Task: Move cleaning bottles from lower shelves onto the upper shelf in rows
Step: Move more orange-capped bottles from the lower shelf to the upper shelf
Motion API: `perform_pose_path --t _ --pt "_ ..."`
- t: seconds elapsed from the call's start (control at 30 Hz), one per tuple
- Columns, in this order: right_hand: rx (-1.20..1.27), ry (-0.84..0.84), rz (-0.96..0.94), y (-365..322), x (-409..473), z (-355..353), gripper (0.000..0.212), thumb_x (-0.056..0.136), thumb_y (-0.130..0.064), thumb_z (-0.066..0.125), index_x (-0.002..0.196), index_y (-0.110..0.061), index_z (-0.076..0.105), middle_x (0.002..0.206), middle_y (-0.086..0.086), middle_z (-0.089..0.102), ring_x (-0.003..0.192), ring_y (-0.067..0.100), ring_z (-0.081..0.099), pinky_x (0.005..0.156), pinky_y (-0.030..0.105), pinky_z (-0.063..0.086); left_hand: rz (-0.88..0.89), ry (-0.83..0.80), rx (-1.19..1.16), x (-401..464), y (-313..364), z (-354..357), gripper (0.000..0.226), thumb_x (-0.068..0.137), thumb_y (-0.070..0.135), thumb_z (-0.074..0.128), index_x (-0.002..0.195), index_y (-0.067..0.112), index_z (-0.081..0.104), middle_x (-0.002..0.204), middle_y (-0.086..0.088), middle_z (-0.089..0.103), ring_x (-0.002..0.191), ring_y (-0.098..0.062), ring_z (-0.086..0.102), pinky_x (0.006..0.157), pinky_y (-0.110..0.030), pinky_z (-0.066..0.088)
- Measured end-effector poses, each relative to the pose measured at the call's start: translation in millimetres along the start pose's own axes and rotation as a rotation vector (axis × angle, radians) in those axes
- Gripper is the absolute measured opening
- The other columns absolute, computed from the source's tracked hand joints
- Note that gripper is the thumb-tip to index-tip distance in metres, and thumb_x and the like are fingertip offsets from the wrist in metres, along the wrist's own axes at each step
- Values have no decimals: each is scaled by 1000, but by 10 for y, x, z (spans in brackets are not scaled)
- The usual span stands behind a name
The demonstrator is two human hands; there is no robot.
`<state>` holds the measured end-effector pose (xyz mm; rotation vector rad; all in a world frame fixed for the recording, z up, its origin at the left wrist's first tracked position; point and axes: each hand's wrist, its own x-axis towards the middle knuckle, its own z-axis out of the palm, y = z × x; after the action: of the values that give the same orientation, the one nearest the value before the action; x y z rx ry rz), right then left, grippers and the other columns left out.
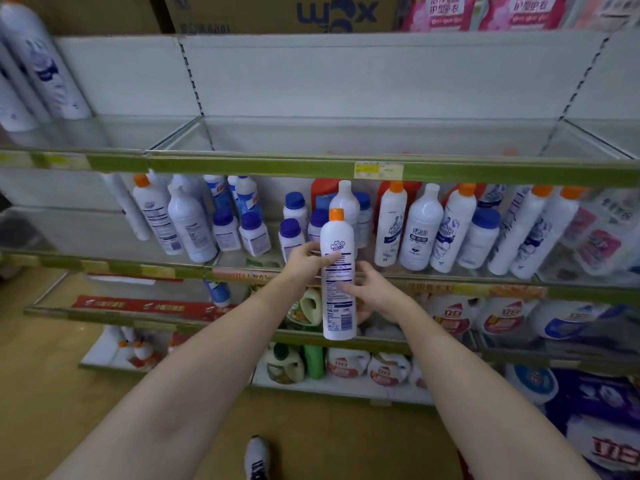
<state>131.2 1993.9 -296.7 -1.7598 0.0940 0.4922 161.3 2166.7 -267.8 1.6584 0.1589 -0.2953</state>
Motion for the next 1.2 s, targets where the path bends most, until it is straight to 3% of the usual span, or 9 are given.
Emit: perform_pose_path --t 0.07,0.13,0.37,0.5,0.7,0.97,1.13,1.2 --pt "18 -75 20 43 -49 15 65 85 -24 82 131 -40 38 125 3 68 112 27 67 85 52 58 -13 34 -15 -101 3 29 37 87 22 77 118 9 62 104 -7 71 91 -24 72 67 -34 58" --pt "17 -100 16 81 -79 21 70 83 -19 83 132 -39 38 122 3 70 109 27 69 83 52 60 -38 52 -30 -161 8 49 38 88 22 76 121 8 61 103 -7 72 90 -24 71 66 -35 58" --pt "15 -83 1 134 -113 13 73 76 -20 89 132 -36 45 120 1 72 108 25 70 88 57 58 -133 93 -20 -159 114 47 48 89 45 72 119 10 63 104 -8 73 93 -28 70 68 -37 55" --pt "19 -85 22 97 -127 -31 69 78 -22 87 130 -38 44 119 2 73 109 26 70 91 58 57 -152 115 32 -106 155 80 52 87 48 73 117 7 64 101 -9 74 90 -30 71 75 -42 60" --pt "11 -63 25 90 -115 -61 70 78 -21 87 136 -34 49 118 2 73 110 30 69 92 63 55 -160 90 35 -100 178 135 53 91 47 68 125 8 59 101 -8 73 88 -27 70 67 -38 57" --pt "9 -67 39 129 -115 -81 47 77 -27 88 103 -57 64 113 -4 76 113 29 68 96 62 53 -153 97 35 -133 165 121 53 95 44 64 134 12 51 106 -7 70 96 -26 67 79 -46 58" --pt "-13 -52 62 131 -169 -105 58 77 -29 88 124 -50 60 115 -5 76 113 27 67 97 61 52 -138 112 44 -149 141 163 56 92 47 66 133 10 54 108 -8 71 99 -26 68 88 -49 58" --pt "-23 -46 55 119 -192 -105 61 79 -27 86 132 -43 59 112 -6 76 110 26 69 95 61 53 -161 146 29 -124 117 180 58 90 48 69 127 5 55 104 -7 70 94 -24 67 80 -45 58"
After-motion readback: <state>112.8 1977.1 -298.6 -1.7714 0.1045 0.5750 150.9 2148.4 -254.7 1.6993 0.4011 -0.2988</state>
